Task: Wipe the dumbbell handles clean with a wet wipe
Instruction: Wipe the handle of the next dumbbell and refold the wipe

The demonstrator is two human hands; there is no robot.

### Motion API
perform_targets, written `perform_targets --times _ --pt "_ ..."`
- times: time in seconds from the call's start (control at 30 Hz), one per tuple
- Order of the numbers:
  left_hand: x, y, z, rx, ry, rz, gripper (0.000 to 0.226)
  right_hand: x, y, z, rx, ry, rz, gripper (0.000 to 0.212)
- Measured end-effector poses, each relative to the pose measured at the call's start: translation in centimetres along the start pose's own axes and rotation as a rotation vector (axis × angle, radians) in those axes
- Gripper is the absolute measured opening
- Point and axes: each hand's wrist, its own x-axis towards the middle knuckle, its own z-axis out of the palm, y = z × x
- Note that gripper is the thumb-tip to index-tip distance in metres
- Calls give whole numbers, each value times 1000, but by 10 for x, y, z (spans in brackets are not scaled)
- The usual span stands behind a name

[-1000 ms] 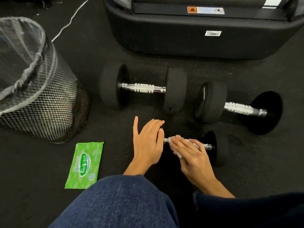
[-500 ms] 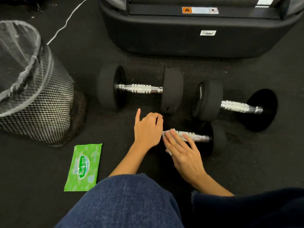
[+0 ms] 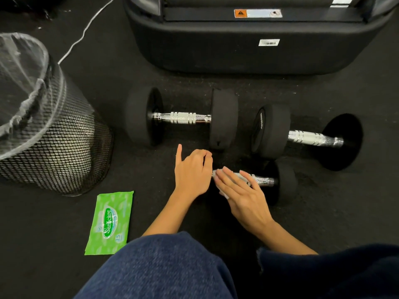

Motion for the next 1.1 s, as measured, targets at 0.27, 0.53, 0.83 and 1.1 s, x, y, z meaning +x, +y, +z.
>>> perform_targets --times 0.27,0.53,0.83,1.1 --pt "-2 0 1 -1 19 10 37 -10 0 4 -21 15 -60 51" --pt "-7 1 -2 -8 22 27 44 -15 0 4 -3 54 -68 47" --pt "-20 -2 -1 8 73 83 51 -11 -11 -2 45 23 -79 48" --pt "-43 -7 4 -1 189 175 40 22 -21 -22 313 -93 170 42"
